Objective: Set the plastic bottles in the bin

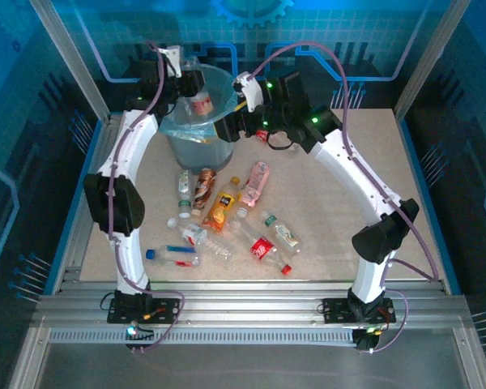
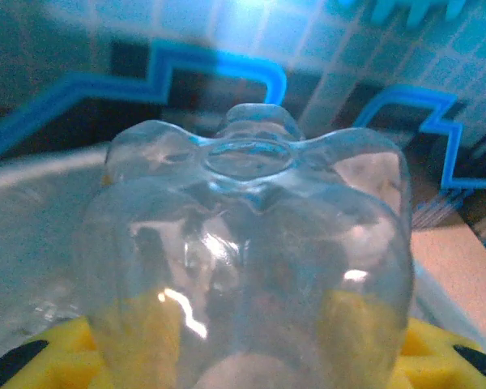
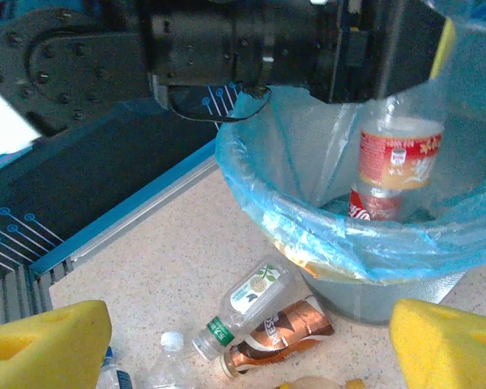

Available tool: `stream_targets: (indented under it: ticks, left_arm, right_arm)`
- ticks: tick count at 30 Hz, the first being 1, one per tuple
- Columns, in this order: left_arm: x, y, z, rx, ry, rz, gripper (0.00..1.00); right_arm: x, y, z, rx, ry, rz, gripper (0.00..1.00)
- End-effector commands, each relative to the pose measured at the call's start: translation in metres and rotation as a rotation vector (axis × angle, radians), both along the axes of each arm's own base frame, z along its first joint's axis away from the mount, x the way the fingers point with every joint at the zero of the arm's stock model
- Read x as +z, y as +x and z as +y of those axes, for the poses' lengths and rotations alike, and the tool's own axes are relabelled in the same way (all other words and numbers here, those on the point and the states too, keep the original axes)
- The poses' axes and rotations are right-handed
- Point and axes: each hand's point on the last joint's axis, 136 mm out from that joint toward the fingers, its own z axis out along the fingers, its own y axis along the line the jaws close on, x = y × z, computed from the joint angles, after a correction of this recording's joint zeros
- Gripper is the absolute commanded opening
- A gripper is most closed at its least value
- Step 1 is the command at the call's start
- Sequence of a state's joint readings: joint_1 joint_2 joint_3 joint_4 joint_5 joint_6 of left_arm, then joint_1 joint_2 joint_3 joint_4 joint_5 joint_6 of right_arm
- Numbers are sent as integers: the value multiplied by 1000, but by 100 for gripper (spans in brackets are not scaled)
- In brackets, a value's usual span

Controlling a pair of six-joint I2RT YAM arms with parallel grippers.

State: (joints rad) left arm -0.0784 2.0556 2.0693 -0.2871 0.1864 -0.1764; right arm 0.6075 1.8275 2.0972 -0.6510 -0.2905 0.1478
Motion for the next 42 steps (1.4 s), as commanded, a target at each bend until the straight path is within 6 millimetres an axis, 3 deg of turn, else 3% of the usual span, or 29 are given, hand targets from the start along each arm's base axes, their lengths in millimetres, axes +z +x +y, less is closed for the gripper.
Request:
stream_targets:
  ticks: [1, 8, 12, 13, 17, 24, 29, 34, 39, 42]
  left_arm:
    - [-2, -1, -19, -130, 0, -7, 44]
    - [-39, 1, -37, -234, 25, 54, 50]
    - [-53, 1, -42, -259, 58, 85, 65]
    - [-52, 1, -42, -258, 59, 87, 71]
    - [-44, 2, -43, -248, 44, 74, 79]
    - [-25, 1, -42, -234, 25, 42, 80]
    - [-3, -4, -41, -222, 9, 10, 79]
    - [44, -18, -35, -184, -16, -60, 79]
    - [101, -47, -25, -122, -49, -135, 79]
    - [123, -73, -23, -100, -59, -163, 78]
  right_arm:
    - [-14, 2, -6, -5, -38, 21, 90]
    - [-30, 10, -12, -21, -50, 63, 89]
    - [-31, 13, -14, -25, -52, 67, 89]
    - [-31, 13, -13, -24, -50, 66, 89]
    - [-29, 13, -14, -25, -48, 67, 89]
    - [-28, 11, -16, -27, -52, 71, 88]
    - [-24, 6, -19, -25, -55, 69, 88]
    - [-14, -4, -26, -28, -59, 52, 88]
    - [-13, -16, -46, -81, -88, 34, 88]
    - [-22, -20, -66, -139, -122, 33, 89]
